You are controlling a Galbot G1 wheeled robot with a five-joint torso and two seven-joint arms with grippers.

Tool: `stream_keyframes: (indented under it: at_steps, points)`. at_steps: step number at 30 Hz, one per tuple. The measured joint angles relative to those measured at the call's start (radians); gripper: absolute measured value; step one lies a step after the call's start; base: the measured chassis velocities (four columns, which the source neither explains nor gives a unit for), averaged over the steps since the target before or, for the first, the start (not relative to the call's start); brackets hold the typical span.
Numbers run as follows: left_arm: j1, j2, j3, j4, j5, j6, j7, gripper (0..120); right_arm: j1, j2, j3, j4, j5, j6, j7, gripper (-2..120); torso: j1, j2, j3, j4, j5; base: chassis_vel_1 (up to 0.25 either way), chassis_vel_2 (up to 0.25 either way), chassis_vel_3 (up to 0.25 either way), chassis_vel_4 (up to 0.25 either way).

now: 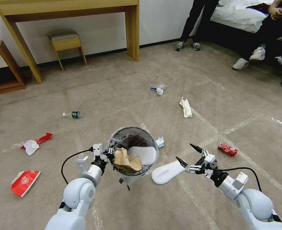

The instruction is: Pick up the trash bin and place the garbage on the floor into it.

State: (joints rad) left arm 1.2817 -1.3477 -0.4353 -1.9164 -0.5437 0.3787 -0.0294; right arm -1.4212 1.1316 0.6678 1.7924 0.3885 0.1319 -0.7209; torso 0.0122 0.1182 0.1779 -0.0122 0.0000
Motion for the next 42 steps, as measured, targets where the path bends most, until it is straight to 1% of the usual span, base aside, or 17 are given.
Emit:
stream_keyframes:
  at_steps: [12, 16, 19, 20, 22, 23, 24, 25, 26, 28, 33, 42]
  points:
    - [0.007, 0.018, -0.032, -0.004, -0.006, 0.000, -0.001, 1, -0.005, -0.005, -0.002, -0.042, -0.046, 0.011, -0.002, 100, 0.000, 0.000, 0.000, 0.0000, 0.0000, 0.000, 0.000, 0.000, 0.000]
    - [0.025, 0.023, -0.048, -0.010, -0.007, -0.002, 0.004, 1, 0.006, -0.001, -0.006, -0.076, -0.067, 0.018, 0.014, 100, 0.000, 0.000, 0.000, 0.0001, -0.0001, 0.000, 0.000, 0.000, 0.000]
    - [0.036, 0.024, -0.058, -0.014, -0.007, -0.006, 0.008, 1, 0.011, 0.019, -0.007, -0.094, -0.078, 0.021, 0.041, 100, 0.000, 0.000, 0.000, 0.0002, -0.0001, 0.000, 0.000, 0.000, 0.000]
    - [0.043, 0.022, -0.065, -0.018, -0.007, -0.007, 0.011, 1, 0.010, 0.049, -0.003, -0.101, -0.084, 0.026, 0.074, 100, 0.000, 0.000, 0.000, 0.0002, 0.0000, 0.000, 0.000, 0.000, 0.000]
    - [0.044, 0.021, -0.067, -0.019, -0.006, -0.007, 0.011, 1, 0.009, 0.061, -0.002, -0.101, -0.084, 0.027, 0.089, 100, 0.000, 0.000, 0.000, 0.0002, 0.0000, 0.000, 0.000, 0.000, 0.000]
    - [0.052, 0.015, -0.077, -0.027, -0.006, -0.008, 0.012, 1, -0.003, 0.102, 0.004, -0.097, -0.090, 0.028, 0.138, 100, 0.000, 0.000, 0.000, 0.0000, 0.0001, 0.000, 0.000, 0.000, 0.000]
    - [0.052, 0.015, -0.077, -0.027, -0.006, -0.008, 0.012, 1, -0.003, 0.102, 0.004, -0.097, -0.090, 0.028, 0.138, 100, 0.000, 0.000, 0.000, 0.0000, 0.0001, 0.000, 0.000, 0.000, 0.000]
    - [0.059, 0.011, -0.082, -0.033, -0.005, -0.009, 0.013, 1, -0.011, 0.127, 0.010, -0.089, -0.100, 0.028, 0.171, 100, 0.000, 0.000, 0.000, 0.0000, 0.0000, 0.000, 0.000, 0.000, 0.000]
    - [0.059, 0.011, -0.082, -0.033, -0.005, -0.009, 0.013, 1, -0.011, 0.127, 0.010, -0.089, -0.100, 0.028, 0.171, 100, 0.000, 0.000, 0.000, 0.0000, 0.0000, 0.000, 0.000, 0.000, 0.000]
    - [0.080, 0.008, -0.089, -0.045, -0.001, -0.010, 0.018, 1, -0.031, 0.169, 0.022, -0.069, -0.116, 0.029, 0.220, 100, 0.000, 0.000, 0.000, 0.0001, 0.0000, 0.000, 0.000, 0.000, 0.000]
    - [0.090, 0.009, -0.091, -0.052, 0.002, -0.014, 0.024, 1, -0.038, 0.185, 0.042, -0.063, -0.130, 0.028, 0.235, 100, 0.000, 0.000, 0.000, 0.0001, -0.0001, 0.000, 0.000, 0.000, 0.000]
    - [0.087, 0.013, -0.093, -0.053, 0.003, -0.015, 0.026, 1, -0.030, 0.171, 0.053, -0.061, -0.127, 0.015, 0.219, 100, 0.000, 0.000, 0.000, 0.0000, 0.0000, 0.000, 0.000, 0.000, 0.000]
